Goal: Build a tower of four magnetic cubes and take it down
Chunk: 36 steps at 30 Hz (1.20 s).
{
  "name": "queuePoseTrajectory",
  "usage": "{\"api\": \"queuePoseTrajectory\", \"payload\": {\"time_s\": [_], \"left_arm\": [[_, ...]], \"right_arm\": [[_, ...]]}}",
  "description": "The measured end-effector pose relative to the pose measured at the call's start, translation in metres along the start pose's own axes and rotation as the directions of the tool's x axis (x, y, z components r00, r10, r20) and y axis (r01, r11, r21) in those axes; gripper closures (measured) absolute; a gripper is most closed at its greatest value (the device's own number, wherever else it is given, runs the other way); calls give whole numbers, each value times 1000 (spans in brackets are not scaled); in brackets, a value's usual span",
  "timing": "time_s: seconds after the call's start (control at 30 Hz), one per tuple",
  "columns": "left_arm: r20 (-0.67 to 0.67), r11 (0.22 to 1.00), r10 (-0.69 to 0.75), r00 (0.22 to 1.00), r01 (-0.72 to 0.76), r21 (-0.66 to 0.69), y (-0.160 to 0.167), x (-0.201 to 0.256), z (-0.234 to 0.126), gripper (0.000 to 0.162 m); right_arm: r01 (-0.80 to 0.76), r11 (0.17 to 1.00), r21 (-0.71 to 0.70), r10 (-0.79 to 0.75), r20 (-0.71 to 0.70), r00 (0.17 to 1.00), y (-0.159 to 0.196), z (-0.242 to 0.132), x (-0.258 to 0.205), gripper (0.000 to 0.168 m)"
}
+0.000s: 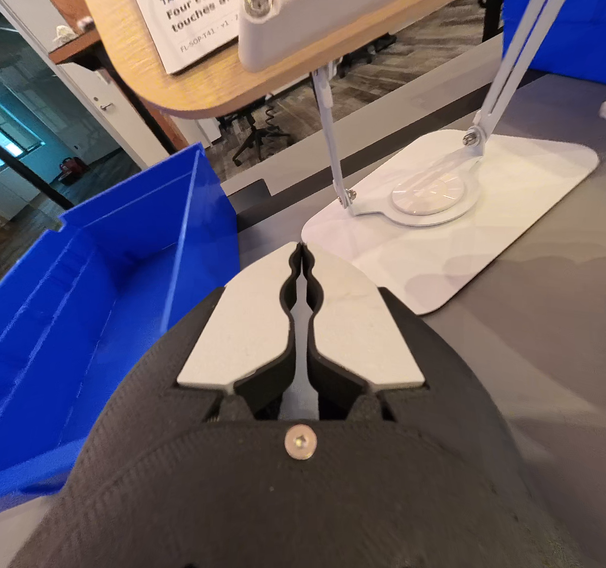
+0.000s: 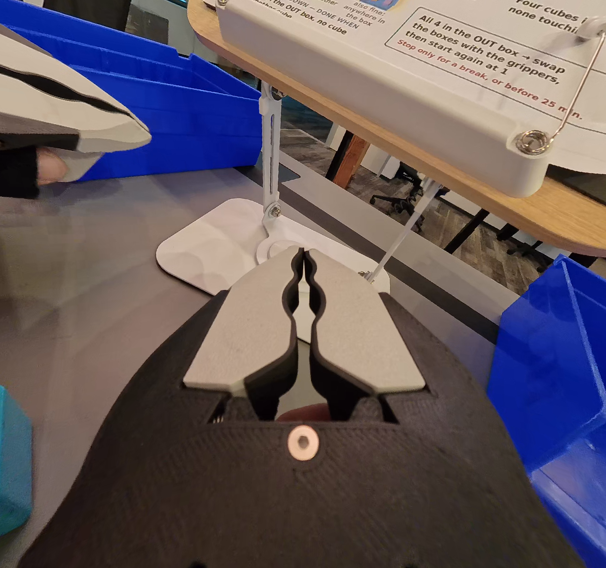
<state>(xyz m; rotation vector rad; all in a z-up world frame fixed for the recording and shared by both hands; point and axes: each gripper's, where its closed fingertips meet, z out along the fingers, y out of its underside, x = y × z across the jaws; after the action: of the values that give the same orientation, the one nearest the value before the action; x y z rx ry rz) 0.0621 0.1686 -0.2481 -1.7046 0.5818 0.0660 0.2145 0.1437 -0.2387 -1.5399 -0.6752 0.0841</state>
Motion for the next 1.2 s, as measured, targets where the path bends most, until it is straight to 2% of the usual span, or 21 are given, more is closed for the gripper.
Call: {"api": "queuePoseTrajectory", "payload": {"time_s": [0.1,0.17,0.2,0.27,0.37,0.47,0.53,0.8,0.97,1.2], "left_arm": [[-87,997,18,996,-11,75,-12,6,-17,160],[-177,997,32,984,-19,70,-10,13,-24,149],[-263,998,20,965,-3,68,-8,21,-28,143],[-455,988,1,890,69,136,-16,37,-48,139],[-619,978,11,785,120,170,-21,49,-72,125],[-807,969,7,591,194,150,-25,71,-98,108],[-880,963,-6,474,239,123,-25,81,-110,107],[-942,947,76,327,271,171,-45,116,-125,102],[-966,957,90,243,247,151,-42,135,-130,98],[-972,960,102,211,236,152,-44,150,-128,99]], "right_arm": [[-4,1000,1,4,1,1000,0,0,0,168],[-4,1000,1,4,3,1000,0,0,0,168],[-4,1000,2,4,4,1000,0,0,0,168],[-5,1000,2,5,5,1000,0,0,0,167],[-9,1000,1,8,7,1000,0,0,0,166],[-7,1000,0,7,9,1000,0,0,0,165],[-6,1000,-1,6,10,1000,0,0,-1,165],[0,1000,-4,0,19,1000,1,1,-2,163],[4,1000,-6,-3,25,1000,1,1,-3,161],[7,1000,-8,-7,29,1000,1,1,-4,160]]}}
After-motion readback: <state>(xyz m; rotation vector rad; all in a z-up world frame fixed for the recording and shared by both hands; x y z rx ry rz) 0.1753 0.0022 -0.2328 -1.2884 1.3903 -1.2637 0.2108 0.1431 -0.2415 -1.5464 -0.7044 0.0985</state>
